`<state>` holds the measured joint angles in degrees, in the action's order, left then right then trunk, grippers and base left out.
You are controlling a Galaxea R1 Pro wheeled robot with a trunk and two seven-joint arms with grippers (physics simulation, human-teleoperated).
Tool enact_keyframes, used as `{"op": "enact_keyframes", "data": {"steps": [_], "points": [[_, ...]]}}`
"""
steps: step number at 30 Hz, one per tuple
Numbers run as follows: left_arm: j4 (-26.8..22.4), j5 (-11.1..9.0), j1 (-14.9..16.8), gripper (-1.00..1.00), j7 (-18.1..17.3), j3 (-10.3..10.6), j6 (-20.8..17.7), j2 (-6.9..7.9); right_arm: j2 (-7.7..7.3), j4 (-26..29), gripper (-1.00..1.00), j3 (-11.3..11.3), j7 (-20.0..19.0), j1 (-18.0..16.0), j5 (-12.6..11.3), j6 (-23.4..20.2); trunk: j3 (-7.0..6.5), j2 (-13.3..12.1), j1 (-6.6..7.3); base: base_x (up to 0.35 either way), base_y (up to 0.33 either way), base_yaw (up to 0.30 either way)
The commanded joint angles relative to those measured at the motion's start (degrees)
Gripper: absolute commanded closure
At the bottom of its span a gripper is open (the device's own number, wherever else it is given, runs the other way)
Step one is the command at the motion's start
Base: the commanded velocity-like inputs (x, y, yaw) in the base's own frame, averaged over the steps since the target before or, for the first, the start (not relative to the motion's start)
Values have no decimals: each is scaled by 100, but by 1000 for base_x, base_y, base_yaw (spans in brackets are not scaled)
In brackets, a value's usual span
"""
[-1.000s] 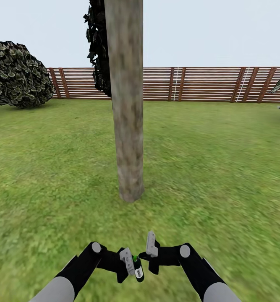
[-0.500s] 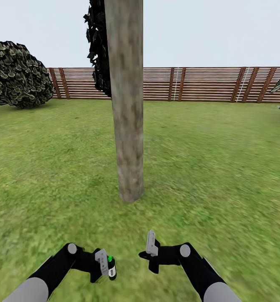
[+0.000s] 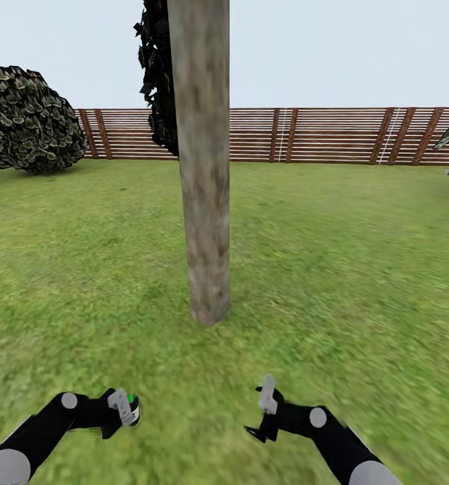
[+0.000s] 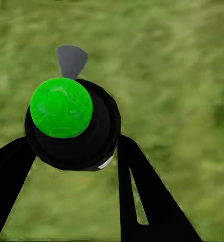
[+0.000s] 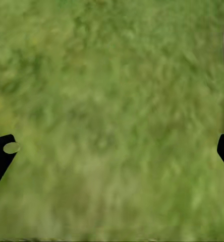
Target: In the garden, pick up the pesticide atomizer on the floor and spray pesticide onto both trees until each tree trunk is fully covered.
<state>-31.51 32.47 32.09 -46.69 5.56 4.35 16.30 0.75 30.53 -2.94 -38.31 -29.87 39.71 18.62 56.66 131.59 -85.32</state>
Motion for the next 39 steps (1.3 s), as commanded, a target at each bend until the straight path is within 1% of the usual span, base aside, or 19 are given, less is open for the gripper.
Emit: {"op": "enact_keyframes", "data": {"steps": [1, 2, 3, 4, 7, 8, 11, 12, 14, 15, 17, 19, 20, 22, 24, 26, 29, 32, 39], "points": [[69, 38, 1, 100, 234, -233, 44, -6, -41, -425, -100, 186, 693, -2, -3, 36, 5, 2, 1, 0, 0, 0], [146, 36, 0, 100, 373, -392, 43, -16, -55, -722, -100, 335, 1169, -2, -44, 36, 5, 2, 1, 0, 0, 0], [300, 30, 0, 100, 576, -601, 41, -37, -69, -1169, -100, 567, 1899, -2, -91, 42, 5, 2, 1, 0, 0, 0], [425, 24, 0, 100, 714, -717, 41, -49, -74, -1442, -100, 700, 2362, -2, -110, 51, 5, 2, 1, 0, 0, 0], [841, -32, -1, 100, 1192, -1013, 40, -76, -81, -2024, -100, 945, 3514, -2, -141, 143, 5, 2, 1, 0, 0, 0], [1031, -95, -1, 100, 1458, -1147, 37, -103, -81, -2173, -100, 993, 3981, 0, -154, 264, 5, 2, 1, 0, 0, 0], [1219, -276, -1, 100, 1918, -1373, 13, -174, -76, -2291, -100, 1033, 4721, 11, -344, 562, 5, 2, 1, 0, 0, 0], [1253, -394, -1, 100, 2073, -1483, -60, -203, -79, -2311, -100, 1041, 4973, 18, -562, 656, 5, 2, 1, 0, 0, 0], [1266, -596, 1, 100, 2184, -1613, -317, -266, -85, -2324, -100, 1046, 5173, 22, -970, 716, 5, 2, 1, 0, 0, 0], [1241, -764, 11, 100, 2226, -1676, -624, -329, -89, -2328, -100, 1048, 5248, 29, -1351, 736, 5, 2, 1, 0, 0, 0], [1217, -980, 48, 100, 2252, -1711, -1150, -422, -94, -2334, -100, 1049, 5293, 58, -1849, 751, 5, 2, 1, 0, 0, 0], [1189, -1111, 77, 100, 2259, -1723, -1645, -476, -150, -2337, -100, 1049, 5310, 108, -2137, 793, 5, 2, 1, 0, 0, 0], [1110, -1160, 116, 100, 2258, -1732, -1912, -499, -237, -2339, -100, 1049, 5312, 160, -2240, 873, 5, 2, 1, 0, 0, 0], [839, -1202, 183, 100, 2251, -1741, -2217, -517, -356, -2340, -100, 1048, 5294, 239, -2320, 1193, 5, 2, 1, 0, 0, 0], [605, -1302, 237, 100, 2245, -1741, -2693, -582, -383, -2339, -100, 1042, 5278, 262, -2334, 1377, 5, 2, 1, 0, 0, 0], [419, -1368, 263, 100, 2246, -1719, -3059, -691, -388, -2340, -100, 1036, 5275, 269, -2332, 1415, 5, 2, 1, 0, 0, 0], [-36, -1390, 278, 100, 2251, -1671, -3512, -961, -391, -2385, -100, 1032, 5276, 280, -2332, 1439, 5, 2, 1, 10, 0, 0], [-216, -1398, 286, 100, 2260, -1663, -3677, -1160, -386, -2573, -100, 1038, 5296, 288, -2359, 1442, 5, 2, 1, 202, 0, 0], [-509, -1427, 274, 100, 2261, -1694, -3700, -1199, -359, -2730, -100, 1032, 5290, 289, -2361, 1443, 5, 2, 1, 331, -4, 0]]}}
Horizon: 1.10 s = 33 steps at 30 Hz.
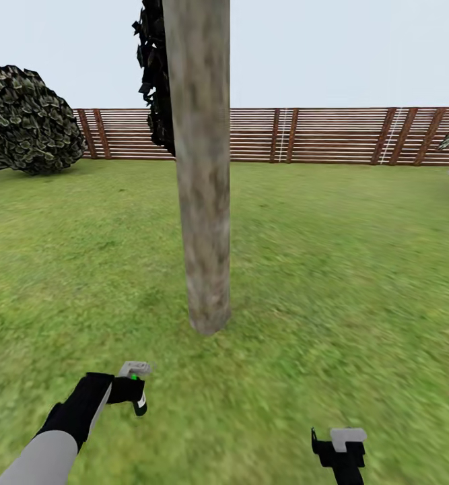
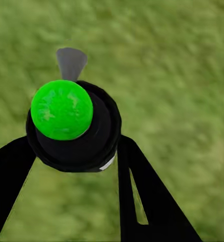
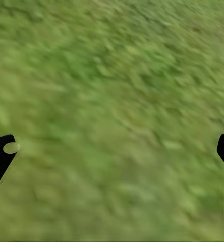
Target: In the garden, pick up the pesticide atomizer on the floor and spray pesticide onto both trees until each tree trunk is fully covered.
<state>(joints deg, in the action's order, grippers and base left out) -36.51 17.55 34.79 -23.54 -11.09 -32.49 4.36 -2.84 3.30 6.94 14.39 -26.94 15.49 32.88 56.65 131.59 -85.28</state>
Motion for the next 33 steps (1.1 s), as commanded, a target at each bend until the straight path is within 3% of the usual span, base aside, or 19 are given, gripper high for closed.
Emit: {"op": "enact_keyframes", "data": {"steps": [1, 5, 12, 24, 33], "points": [[-25, 65, 2, 100, -54, -27, -15, -35, 2, -9, -100, 44, 20, -4, 60, 16, 5, 2, -2, 337, -46, 0], [-215, 73, -38, 100, -54, -9, -25, -173, 13, -17, -100, 44, 20, -4, 67, 16, 5, 2, -2, 305, -122, 0], [-537, 74, -72, 100, -57, -52, -30, -180, 21, -22, -100, 44, 20, -4, 72, 16, 5, 2, -2, 281, -166, 0], [-550, 73, -76, 100, -59, -13, -30, -180, 15, -20, -100, 44, 29, 13, 77, 16, 5, 2, -2, 0, -1, -4], [-541, 63, -8, 100, -63, -7, -34, -189, 12, -14, -100, 48, 37, 13, 77, 16, 5, 2, -2, 0, 0, -249]]}}
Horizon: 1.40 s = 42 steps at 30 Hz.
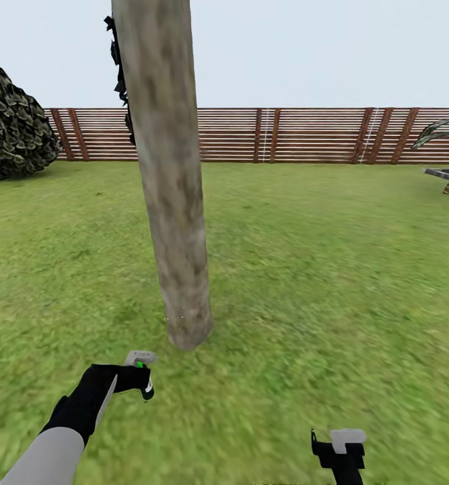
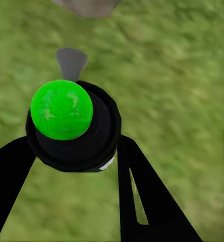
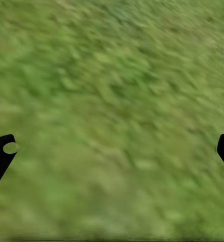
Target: In the garden, pick up the pesticide atomizer on the floor and spray pesticide onto both trees until each tree trunk is fully covered.
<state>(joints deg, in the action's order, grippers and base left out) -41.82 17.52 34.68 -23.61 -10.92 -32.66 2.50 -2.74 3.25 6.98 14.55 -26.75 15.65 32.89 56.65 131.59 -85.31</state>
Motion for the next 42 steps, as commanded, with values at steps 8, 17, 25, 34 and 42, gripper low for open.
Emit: {"op": "enact_keyframes", "data": {"steps": [8, 17, 25, 34, 42], "points": [[-2, 72, 715, 100, -54, -16, -1089, -49, 1, -8, -100, 49, 21, -6, 61, 16, 5, 2, 1, 0, 0, -279], [-28, 102, 1009, 100, -81, 11, -1751, -20, 1, -8, -100, 47, 21, -6, 61, 16, 5, 2, 1, -189, 0, -198], [-25, 99, 1795, 100, -82, 11, -2316, -6, 2, 0, -100, 49, 19, -6, 60, 16, 5, 2, 1, -89, 0, -3], [-24, 105, 2002, 100, -89, 220, -2478, 207, -42, 1, -100, 49, 21, -6, 61, 16, 5, 2, 1, 0, 0, 0], [-11, 101, 2402, 100, -88, 297, -2532, 443, -42, 1, -100, 49, 21, -6, 61, 16, 5, 2, 1, 0, 0, 0]]}}
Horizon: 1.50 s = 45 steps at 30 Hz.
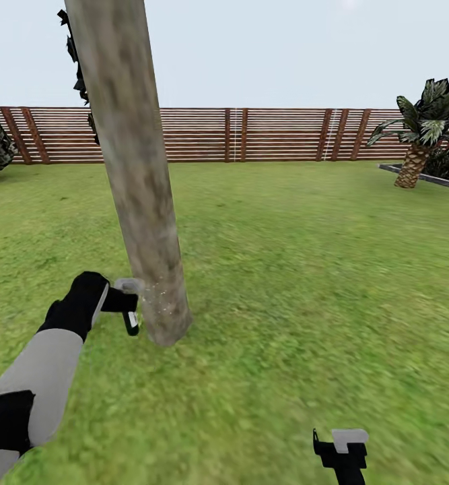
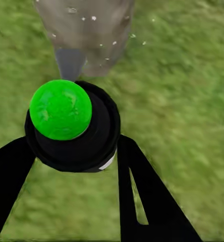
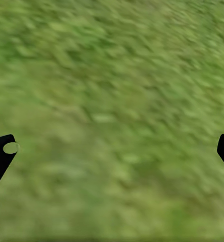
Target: In the garden, pick up the pesticide atomizer on the floor and spray pesticide onto both trees until each tree trunk is fully covered.
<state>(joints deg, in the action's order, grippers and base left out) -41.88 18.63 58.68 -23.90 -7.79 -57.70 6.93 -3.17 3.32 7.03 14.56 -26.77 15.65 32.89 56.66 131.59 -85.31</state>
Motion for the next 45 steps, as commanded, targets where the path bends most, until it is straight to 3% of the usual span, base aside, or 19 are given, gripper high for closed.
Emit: {"op": "enact_keyframes", "data": {"steps": [1, 2, 3, 5, 8, 10, 12, 16, 18, 45], "points": [[-5, -18, 7, 100, -60, -18, -30, 116, 2, -6, -100, 44, 21, -4, 61, 16, 5, 2, 1, 0, 0, 0], [1, -16, 9, 100, -62, -3, -36, 190, 4, -6, -100, 44, 21, -4, 61, 16, 5, 2, 1, 0, 0, 69], [28, -18, 5, 100, -62, 7, -33, 153, 4, -6, -100, 44, 22, -4, 61, 16, 5, 2, 1, 0, 0, 218], [42, -24, 9, 100, -62, 11, -33, 29, 8, -6, -100, 44, 21, -4, 61, 16, 5, 2, 1, 0, 0, 253], [17, -9, 102, 100, -55, 17, -37, -285, 8, -6, -100, 44, 21, -4, 61, 16, 5, 2, 1, 0, 0, 246], [53, -8, 216, 100, -54, 14, -44, -341, 6, -6, -100, 44, 21, -4, 61, 16, 5, 2, 1, 0, 0, 85], [66, -8, 262, 100, -54, 4, -47, -314, 5, -6, -100, 44, 21, -4, 61, 16, 5, 2, 1, 0, 0, 32], [70, -14, 278, 100, -53, -25, -54, 46, 1, -6, -100, 44, 25, -4, 61, 16, 5, 2, 1, 0, 0, 4], [45, -17, 235, 100, -55, 1, -56, 133, 3, -6, -100, 44, 28, -4, 61, 16, 5, 2, 1, 0, 0, 0], [4, -7, 196, 100, -54, 6, -40, 72, 8, -6, -100, 44, 23, -4, 61, 16, 5, 2, 1, 36, -250, 0]]}}
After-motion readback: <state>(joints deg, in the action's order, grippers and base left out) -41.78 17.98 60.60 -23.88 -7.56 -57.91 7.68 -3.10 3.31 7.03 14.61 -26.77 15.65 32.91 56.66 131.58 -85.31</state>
